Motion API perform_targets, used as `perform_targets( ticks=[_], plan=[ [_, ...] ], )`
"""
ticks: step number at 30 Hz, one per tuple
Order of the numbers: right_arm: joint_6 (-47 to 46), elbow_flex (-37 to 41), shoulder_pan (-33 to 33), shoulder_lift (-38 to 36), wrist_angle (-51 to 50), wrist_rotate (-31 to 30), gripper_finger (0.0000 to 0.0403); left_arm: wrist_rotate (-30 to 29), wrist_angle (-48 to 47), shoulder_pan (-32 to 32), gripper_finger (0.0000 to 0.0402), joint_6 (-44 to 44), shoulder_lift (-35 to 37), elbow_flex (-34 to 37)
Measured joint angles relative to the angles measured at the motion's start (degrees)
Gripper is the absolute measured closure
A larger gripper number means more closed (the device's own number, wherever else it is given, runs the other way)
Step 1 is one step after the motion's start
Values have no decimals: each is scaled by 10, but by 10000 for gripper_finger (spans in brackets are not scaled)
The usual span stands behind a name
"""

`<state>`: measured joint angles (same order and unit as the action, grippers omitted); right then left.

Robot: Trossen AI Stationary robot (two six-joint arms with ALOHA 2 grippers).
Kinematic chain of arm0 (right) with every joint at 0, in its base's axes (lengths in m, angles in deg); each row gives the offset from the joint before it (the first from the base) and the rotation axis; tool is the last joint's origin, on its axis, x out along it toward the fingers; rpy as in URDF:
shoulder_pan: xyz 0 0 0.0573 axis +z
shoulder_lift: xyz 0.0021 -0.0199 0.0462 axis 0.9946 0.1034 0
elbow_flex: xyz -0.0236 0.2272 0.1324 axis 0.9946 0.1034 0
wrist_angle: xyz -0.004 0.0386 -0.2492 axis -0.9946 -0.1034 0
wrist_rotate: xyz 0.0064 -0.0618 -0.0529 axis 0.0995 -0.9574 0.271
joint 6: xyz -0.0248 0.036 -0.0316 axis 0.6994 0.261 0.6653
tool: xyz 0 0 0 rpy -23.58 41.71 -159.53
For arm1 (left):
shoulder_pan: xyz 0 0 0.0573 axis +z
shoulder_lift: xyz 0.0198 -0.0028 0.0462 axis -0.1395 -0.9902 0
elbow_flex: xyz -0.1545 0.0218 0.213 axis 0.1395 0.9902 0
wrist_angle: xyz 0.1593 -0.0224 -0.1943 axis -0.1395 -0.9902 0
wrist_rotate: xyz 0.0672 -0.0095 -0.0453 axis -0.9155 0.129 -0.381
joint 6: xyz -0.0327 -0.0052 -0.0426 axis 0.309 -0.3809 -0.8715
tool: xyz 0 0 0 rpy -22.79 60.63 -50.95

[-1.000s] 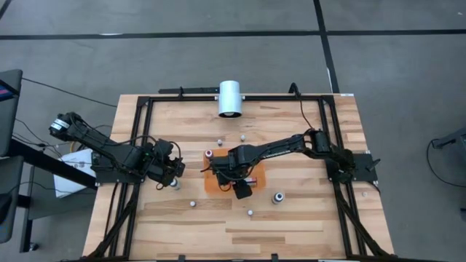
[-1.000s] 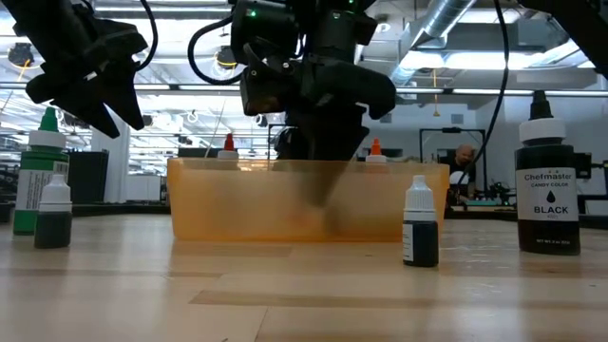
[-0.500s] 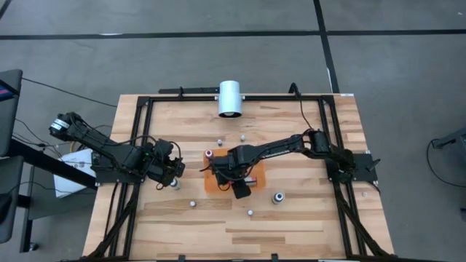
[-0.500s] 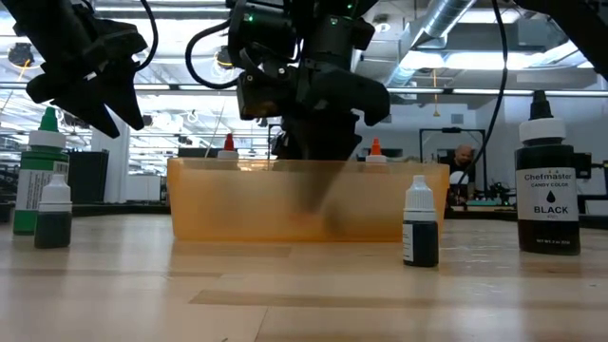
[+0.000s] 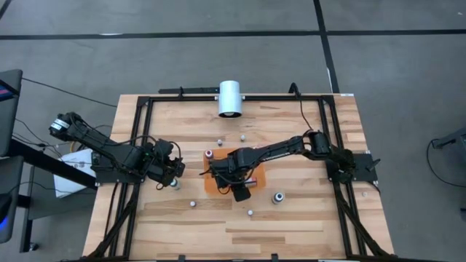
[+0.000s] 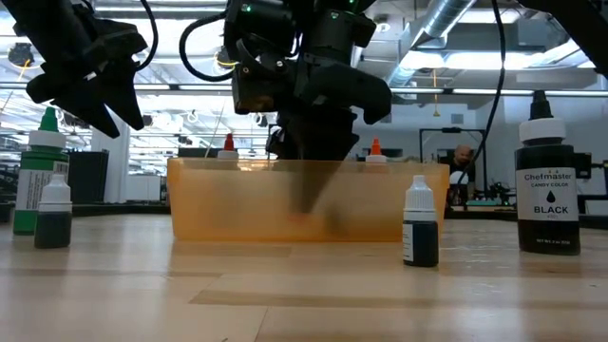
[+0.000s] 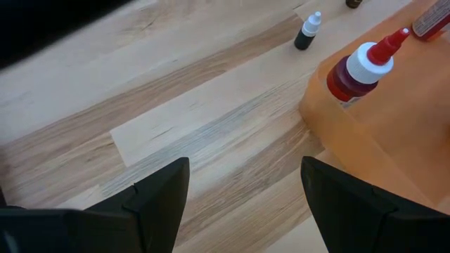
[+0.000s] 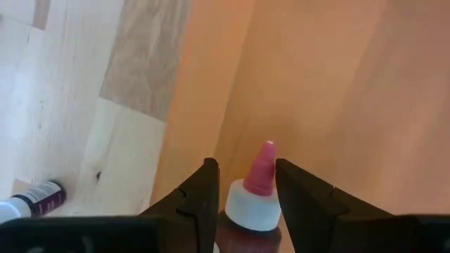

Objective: Pick & Place food coloring
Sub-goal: Adjust the large pink food coloring bottle in the orange container

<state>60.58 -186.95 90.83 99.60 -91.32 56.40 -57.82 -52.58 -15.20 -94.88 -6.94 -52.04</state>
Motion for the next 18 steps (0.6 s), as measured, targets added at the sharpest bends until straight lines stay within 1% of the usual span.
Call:
perform_targets(
  ticks=[5, 9, 18],
  plan=[
    [0, 0, -1, 0, -1, -2, 276, 0, 0, 0, 136, 0, 0, 0],
    [0, 0, 0, 0, -1, -15, 276, 0, 0, 0, 136, 0, 0, 0],
    [0, 10, 0, 0, 12, -15, 276, -1, 0, 0, 136, 0, 0, 0]
  ],
)
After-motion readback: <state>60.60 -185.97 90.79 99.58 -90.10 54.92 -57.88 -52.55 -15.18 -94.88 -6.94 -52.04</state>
